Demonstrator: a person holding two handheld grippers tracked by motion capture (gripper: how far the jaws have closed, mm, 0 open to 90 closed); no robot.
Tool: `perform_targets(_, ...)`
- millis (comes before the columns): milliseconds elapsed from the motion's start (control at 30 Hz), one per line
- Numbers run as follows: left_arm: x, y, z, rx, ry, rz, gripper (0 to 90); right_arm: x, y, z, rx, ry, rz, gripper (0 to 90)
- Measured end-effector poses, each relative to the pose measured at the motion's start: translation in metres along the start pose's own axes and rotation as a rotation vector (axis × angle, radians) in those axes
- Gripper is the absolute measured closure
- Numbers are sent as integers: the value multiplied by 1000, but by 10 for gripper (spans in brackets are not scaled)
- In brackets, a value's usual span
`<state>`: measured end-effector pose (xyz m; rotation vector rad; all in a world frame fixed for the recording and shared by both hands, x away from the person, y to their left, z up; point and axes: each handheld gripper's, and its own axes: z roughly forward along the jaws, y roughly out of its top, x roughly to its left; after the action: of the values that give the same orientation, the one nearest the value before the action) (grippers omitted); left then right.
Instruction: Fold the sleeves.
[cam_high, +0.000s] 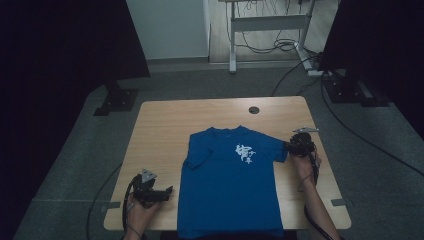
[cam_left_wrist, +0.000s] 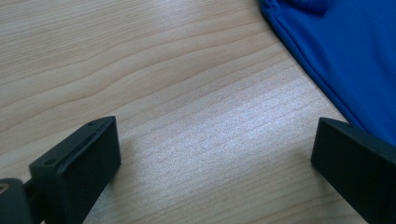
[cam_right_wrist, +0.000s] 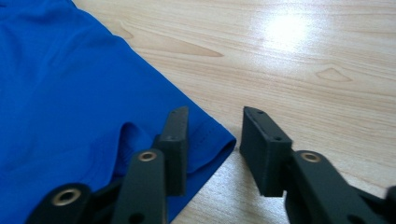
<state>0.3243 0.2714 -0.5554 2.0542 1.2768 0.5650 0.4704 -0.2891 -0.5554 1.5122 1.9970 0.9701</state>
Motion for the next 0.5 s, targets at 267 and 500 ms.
perform_targets(267, 0, 0, 0, 0, -2, 0, 15, 7, 0, 0, 1, 6, 0, 855)
perform_targets(500, 0, 0, 0, 0, -2, 1, 15, 12, 0, -4, -4, -7, -33, 855)
